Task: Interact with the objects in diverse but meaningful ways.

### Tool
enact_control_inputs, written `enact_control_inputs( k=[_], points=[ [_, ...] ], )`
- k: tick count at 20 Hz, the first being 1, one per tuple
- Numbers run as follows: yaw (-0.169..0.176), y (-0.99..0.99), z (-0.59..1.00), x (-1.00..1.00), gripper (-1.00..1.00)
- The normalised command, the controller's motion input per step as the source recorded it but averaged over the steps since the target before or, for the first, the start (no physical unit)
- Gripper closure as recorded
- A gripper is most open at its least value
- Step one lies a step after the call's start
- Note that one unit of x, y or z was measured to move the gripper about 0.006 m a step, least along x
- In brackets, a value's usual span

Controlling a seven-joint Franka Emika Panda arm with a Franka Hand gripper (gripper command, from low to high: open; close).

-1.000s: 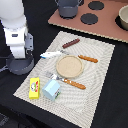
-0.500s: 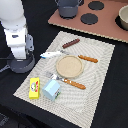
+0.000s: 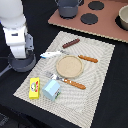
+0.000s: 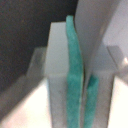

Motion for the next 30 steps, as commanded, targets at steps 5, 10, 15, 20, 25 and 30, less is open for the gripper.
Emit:
enact_control_inputs(
  k=[5, 10, 15, 20, 25, 30],
  points=[
    [-0.008, 0.14, 0.99, 0.96, 1.0],
    [0.0, 0.16, 0.84, 0.9, 1.0],
    [0.0, 0.17, 0.69, 0.85, 1.0],
    [0.0, 0.24, 0.77, 0.92, 1.0],
    [0.0, 0.36, 0.5, 0.83, 1.0],
    [0.0, 0.39, 0.39, 0.8, 1.0]
  ],
)
